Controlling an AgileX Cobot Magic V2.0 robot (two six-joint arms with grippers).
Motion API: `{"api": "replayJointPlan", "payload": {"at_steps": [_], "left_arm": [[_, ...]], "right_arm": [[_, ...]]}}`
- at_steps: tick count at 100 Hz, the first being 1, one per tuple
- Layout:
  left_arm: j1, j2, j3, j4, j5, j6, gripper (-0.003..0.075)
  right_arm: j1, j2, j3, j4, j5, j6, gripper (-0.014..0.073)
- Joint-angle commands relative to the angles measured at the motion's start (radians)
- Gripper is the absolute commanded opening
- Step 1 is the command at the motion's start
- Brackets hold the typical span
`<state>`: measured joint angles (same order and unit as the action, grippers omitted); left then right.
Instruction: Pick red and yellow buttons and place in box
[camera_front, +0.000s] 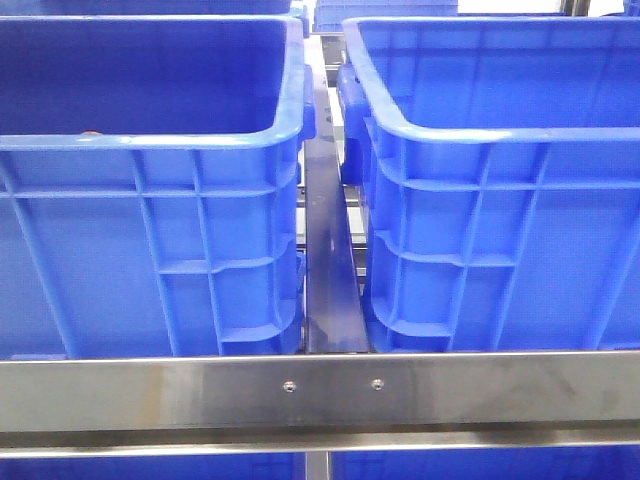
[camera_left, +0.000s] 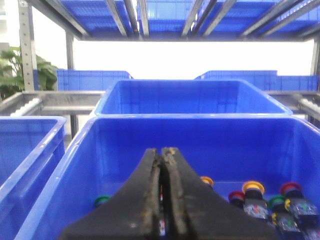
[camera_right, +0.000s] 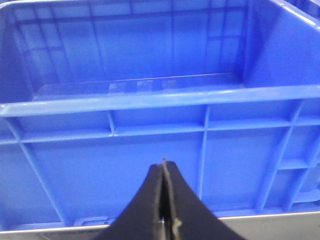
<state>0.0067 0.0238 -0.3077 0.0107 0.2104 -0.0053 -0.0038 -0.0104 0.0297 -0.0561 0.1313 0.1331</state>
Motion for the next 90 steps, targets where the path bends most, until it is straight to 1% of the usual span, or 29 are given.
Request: {"api": "replayJointPlan", "payload": {"at_steps": [1, 24, 33, 38, 43, 50, 55, 57, 58, 62, 67, 69, 74, 84, 90], "left_arm": [[0.001, 0.087, -0.106, -0.003, 0.051, -0.01, -0.002], [0.001, 0.391, -0.316, 0.0, 0.285, 0.021, -0.0019], [0.001, 0.527, -0.383, 0.0, 0.291, 0.021, -0.0015], [0.001, 0.601, -0.42, 0.0, 0.289, 0.021, 0.0006], [-0.001, 0.674, -0.458, 0.0, 0.289, 0.021, 0.0056], [-0.001, 0.777, -0.513, -0.002, 0.293, 0.021, 0.0169], [-0.001, 0.841, -0.55, -0.002, 0.295, 0.021, 0.0287], [-0.001, 0.867, -0.566, -0.002, 0.295, 0.021, 0.0318], [-0.001, 0.885, -0.571, -0.002, 0.295, 0.021, 0.0349], [-0.001, 0.931, -0.601, -0.002, 0.295, 0.021, 0.0433], [-0.001, 1.0, -0.635, -0.002, 0.295, 0.021, 0.0505], [-0.001, 1.017, -0.649, -0.002, 0.295, 0.023, 0.0524], [-0.001, 1.085, -0.682, -0.002, 0.303, 0.022, 0.0543], [-0.001, 1.202, -0.755, -0.004, 0.347, 0.022, 0.0535], [-0.001, 1.268, -0.798, -0.004, 0.4, 0.022, 0.0535]], "right_arm": [[-0.004, -0.022, -0.018, -0.001, -0.077, -0.001, -0.0061], [-0.004, -0.022, -0.018, -0.001, -0.077, -0.001, -0.0061], [-0.004, -0.022, -0.018, -0.001, -0.077, -0.001, -0.0061], [-0.004, -0.022, -0.018, -0.001, -0.077, -0.001, -0.0061], [-0.004, -0.022, -0.018, -0.001, -0.077, -0.001, -0.0061], [-0.004, -0.022, -0.018, -0.001, -0.077, -0.001, -0.0061], [-0.004, -0.022, -0.018, -0.001, -0.077, -0.001, -0.0061], [-0.004, -0.022, -0.018, -0.001, -0.077, -0.001, -0.0061], [-0.004, -0.022, -0.018, -0.001, -0.077, -0.001, -0.0061], [-0.004, -0.022, -0.018, -0.001, -0.077, -0.001, -0.0061], [-0.004, -0.022, -0.018, -0.001, -0.077, -0.001, -0.0061], [-0.004, -0.022, -0.018, -0.001, -0.077, -0.001, -0.0061], [-0.004, -0.022, -0.018, -0.001, -0.077, -0.001, -0.0061], [-0.004, -0.022, -0.018, -0.001, -0.077, -0.001, -0.0061], [-0.004, -0.022, -0.018, -0.001, -0.077, -0.001, -0.0061]]}}
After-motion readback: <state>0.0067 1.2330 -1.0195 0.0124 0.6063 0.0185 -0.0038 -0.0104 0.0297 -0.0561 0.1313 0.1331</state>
